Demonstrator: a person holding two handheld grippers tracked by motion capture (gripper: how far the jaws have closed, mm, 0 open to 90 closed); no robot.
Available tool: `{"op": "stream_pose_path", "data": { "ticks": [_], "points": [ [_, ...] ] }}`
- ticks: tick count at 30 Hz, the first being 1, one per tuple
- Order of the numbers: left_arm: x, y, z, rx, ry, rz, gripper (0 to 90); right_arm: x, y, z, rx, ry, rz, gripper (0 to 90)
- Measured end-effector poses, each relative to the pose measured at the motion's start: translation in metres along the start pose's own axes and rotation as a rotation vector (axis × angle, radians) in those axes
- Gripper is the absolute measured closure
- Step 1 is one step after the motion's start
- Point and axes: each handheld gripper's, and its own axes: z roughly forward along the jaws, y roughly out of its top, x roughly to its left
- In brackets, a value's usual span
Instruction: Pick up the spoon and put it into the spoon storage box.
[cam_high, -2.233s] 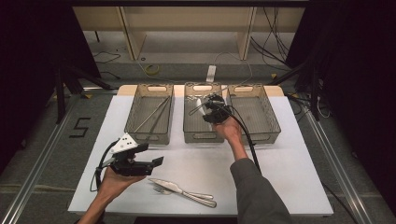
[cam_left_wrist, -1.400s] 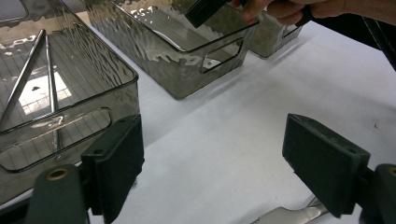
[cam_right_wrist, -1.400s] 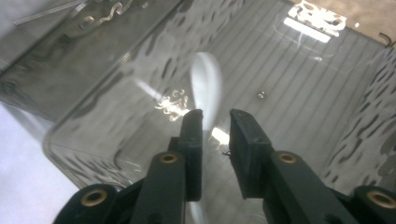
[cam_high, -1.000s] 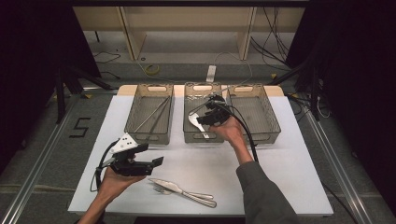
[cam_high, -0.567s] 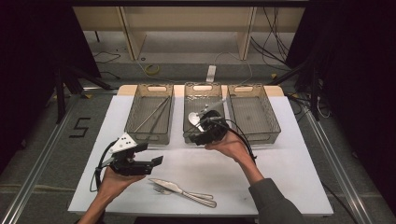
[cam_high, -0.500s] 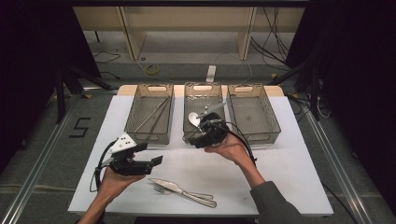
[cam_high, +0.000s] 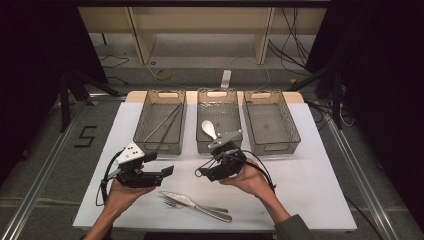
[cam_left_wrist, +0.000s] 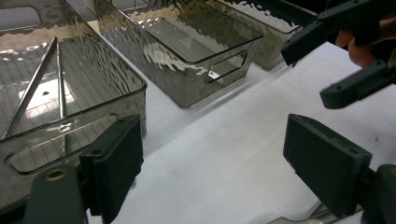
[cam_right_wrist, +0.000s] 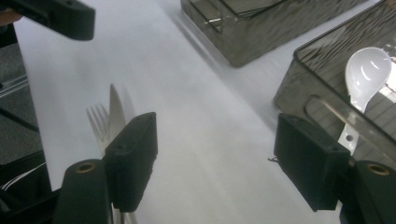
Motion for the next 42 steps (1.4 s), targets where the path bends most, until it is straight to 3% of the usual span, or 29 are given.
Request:
{"op": "stream_pose_path", "data": {
  "ticks": [9, 20, 30, 42],
  "points": [
    [0.0, 0.0, 0.0, -0.004, 0.0, -0.003, 19.1, 0.016, -0.006, -0.001, 0.002, 0.022, -0.035, 30.2],
    [0.001, 0.0, 0.0, -0.004, 0.0, -0.005, 18.9, 0.035, -0.019, 0.01, 0.085, 0.055, -0.09, 31.1],
    [0.001, -0.001, -0.001, -0.006, 0.006, -0.01, 18.8, 0.045, -0.032, 0.024, 0.152, 0.103, -0.11, 32.7],
    [0.001, -0.001, -0.002, -0.015, -0.003, -0.016, 18.3, 0.05, -0.039, 0.036, 0.199, 0.12, -0.106, 29.5]
  ]
}}
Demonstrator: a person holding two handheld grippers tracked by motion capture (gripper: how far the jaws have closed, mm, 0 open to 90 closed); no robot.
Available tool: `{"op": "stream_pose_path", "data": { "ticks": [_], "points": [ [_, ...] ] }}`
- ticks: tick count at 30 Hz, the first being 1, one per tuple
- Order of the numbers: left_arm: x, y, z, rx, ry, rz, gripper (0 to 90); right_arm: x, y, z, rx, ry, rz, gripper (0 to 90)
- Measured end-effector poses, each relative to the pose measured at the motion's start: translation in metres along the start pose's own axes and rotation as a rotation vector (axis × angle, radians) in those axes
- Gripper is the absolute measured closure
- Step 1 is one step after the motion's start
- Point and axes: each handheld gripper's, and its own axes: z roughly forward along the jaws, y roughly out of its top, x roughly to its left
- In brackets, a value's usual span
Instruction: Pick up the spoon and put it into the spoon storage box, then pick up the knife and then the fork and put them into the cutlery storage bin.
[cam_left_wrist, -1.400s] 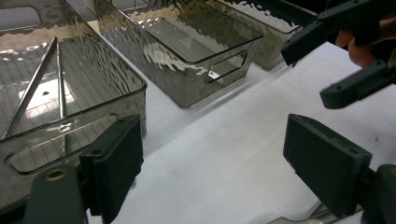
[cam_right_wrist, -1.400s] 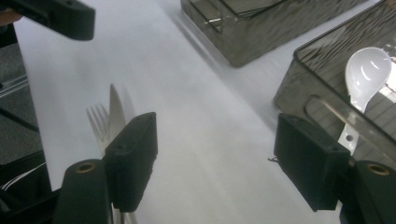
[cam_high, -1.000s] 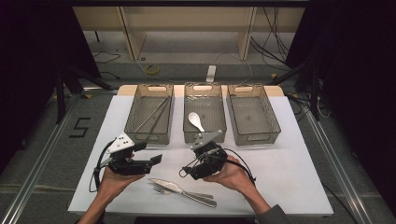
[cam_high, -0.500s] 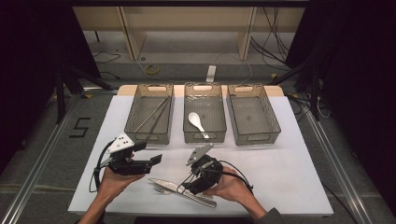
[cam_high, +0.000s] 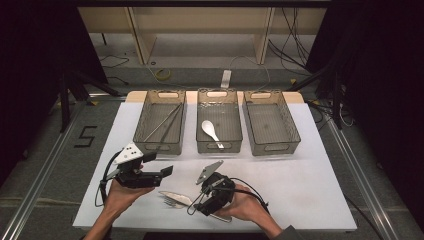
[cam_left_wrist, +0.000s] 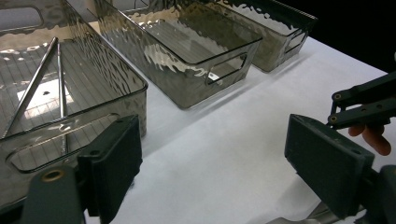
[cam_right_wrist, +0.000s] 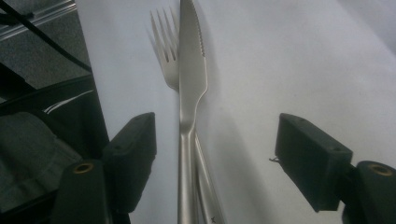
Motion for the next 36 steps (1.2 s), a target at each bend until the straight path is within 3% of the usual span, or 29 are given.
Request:
{"op": "stream_pose_path", "data": {
  "ticks": [20, 32, 35, 36],
  "points": [
    [0.0, 0.0, 0.0, 0.008, 0.004, 0.009, 18.1, 0.001, -0.004, 0.011, 0.035, -0.008, -0.018, 35.1],
    [0.0, -0.001, -0.001, 0.011, 0.008, 0.016, 18.1, 0.008, -0.003, 0.022, 0.072, 0.017, -0.048, 43.6],
    [0.0, 0.0, -0.002, 0.007, 0.009, 0.018, 18.1, 0.01, -0.003, 0.026, 0.085, 0.018, -0.076, 46.0],
    [0.0, 0.0, -0.002, 0.007, 0.009, 0.017, 18.1, 0.011, -0.003, 0.028, 0.086, 0.011, -0.064, 47.0]
  ]
}}
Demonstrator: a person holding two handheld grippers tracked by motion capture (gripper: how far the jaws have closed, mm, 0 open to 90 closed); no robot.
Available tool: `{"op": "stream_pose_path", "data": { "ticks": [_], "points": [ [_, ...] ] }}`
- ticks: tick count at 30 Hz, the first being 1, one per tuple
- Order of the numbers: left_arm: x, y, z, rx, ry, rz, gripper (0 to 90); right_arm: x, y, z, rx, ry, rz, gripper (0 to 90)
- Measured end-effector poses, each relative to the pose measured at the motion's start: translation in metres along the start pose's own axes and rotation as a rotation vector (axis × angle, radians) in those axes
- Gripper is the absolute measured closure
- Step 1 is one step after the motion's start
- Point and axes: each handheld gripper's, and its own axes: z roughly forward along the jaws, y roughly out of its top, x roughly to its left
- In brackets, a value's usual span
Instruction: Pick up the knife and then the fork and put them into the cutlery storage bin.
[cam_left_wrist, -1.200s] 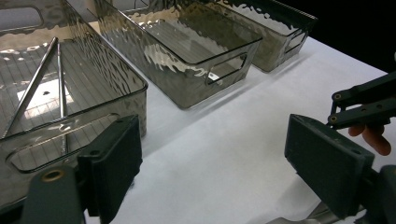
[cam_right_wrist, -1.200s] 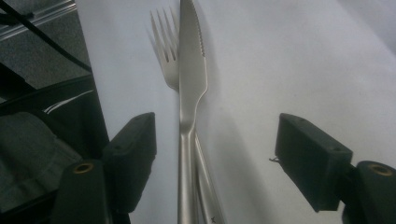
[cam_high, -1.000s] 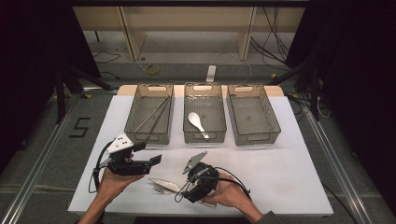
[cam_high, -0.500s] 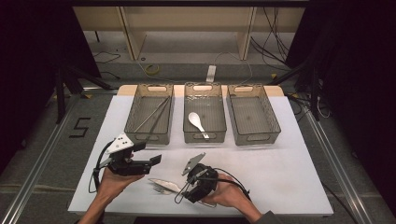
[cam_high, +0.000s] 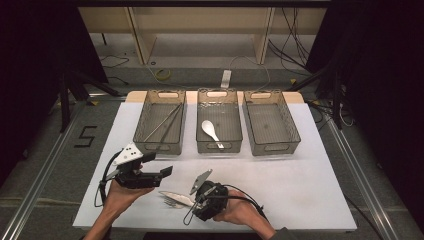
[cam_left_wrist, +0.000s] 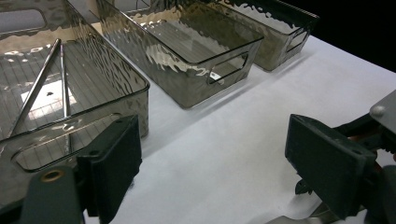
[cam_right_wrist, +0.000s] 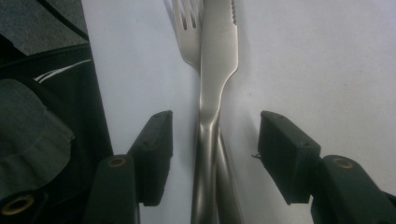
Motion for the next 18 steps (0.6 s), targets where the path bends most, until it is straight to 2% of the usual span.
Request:
{"op": "stream_pose_path", "data": {
  "ticks": [3, 5, 6, 10, 17, 18],
  "points": [
    [0.0004, -0.0001, 0.0001, 0.003, 0.001, 0.0, 18.1, -0.0004, -0.0001, 0.0023, 0.012, 0.005, -0.005, 50.0],
    [0.0001, -0.0001, 0.0002, 0.002, 0.0, 0.001, 18.1, -0.0015, -0.0009, 0.0043, 0.016, -0.002, -0.025, 52.5],
    [0.0001, -0.0001, 0.0003, 0.003, 0.0, 0.001, 18.1, -0.0009, -0.0007, 0.0044, 0.022, -0.004, -0.017, 53.3],
    [0.0, -0.0001, 0.0002, 0.003, 0.0, 0.001, 18.1, -0.0003, -0.0005, 0.0044, 0.015, 0.0, -0.035, 57.3],
    [-0.0001, -0.0001, 0.0005, 0.003, -0.001, -0.001, 18.0, 0.0029, 0.0008, 0.0052, 0.021, -0.028, -0.041, 62.9],
    [0.0001, -0.0001, 0.0003, 0.005, -0.001, 0.002, 18.1, 0.0028, 0.0009, 0.0052, 0.025, -0.028, -0.054, 63.6]
  ]
}}
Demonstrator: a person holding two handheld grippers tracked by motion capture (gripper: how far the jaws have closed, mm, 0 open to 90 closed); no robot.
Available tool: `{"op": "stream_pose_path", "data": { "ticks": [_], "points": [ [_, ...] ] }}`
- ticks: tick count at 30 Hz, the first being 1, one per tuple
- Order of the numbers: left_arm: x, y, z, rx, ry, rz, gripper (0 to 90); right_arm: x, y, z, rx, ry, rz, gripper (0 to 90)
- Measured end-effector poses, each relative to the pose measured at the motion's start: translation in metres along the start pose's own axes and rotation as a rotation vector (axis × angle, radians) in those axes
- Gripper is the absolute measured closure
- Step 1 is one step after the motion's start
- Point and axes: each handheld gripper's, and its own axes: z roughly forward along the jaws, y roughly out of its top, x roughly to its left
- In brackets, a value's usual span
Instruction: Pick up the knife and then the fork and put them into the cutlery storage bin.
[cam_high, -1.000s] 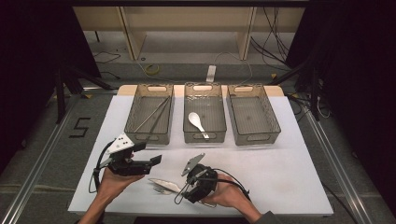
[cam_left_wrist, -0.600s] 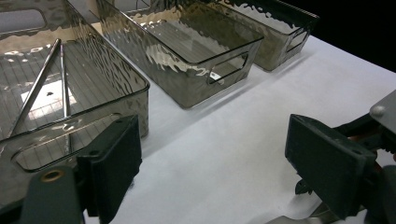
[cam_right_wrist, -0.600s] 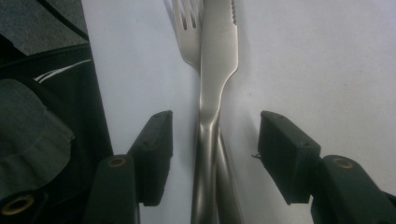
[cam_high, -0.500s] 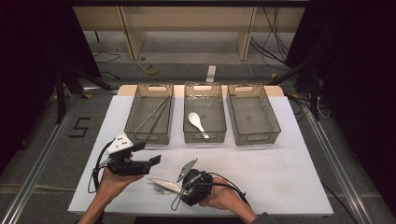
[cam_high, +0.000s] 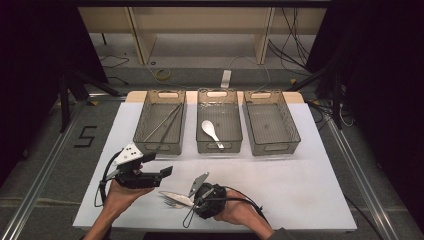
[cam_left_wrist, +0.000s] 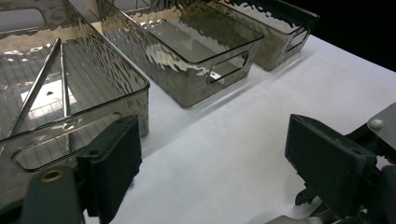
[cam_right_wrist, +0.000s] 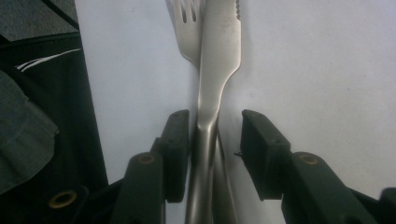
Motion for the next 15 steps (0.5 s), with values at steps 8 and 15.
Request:
{"op": "stream_pose_path", "data": {
  "ticks": [8, 15],
  "points": [
    [-0.0008, -0.0003, 0.0007, 0.0, -0.001, 0.0, 18.1, -0.0042, 0.0009, 0.001, -0.002, 0.015, -0.006, 73.1],
    [-0.0005, -0.0005, 0.0006, 0.004, -0.003, 0.006, 18.1, -0.0045, 0.0033, 0.001, 0.016, 0.011, -0.006, 78.4]
  ]
}}
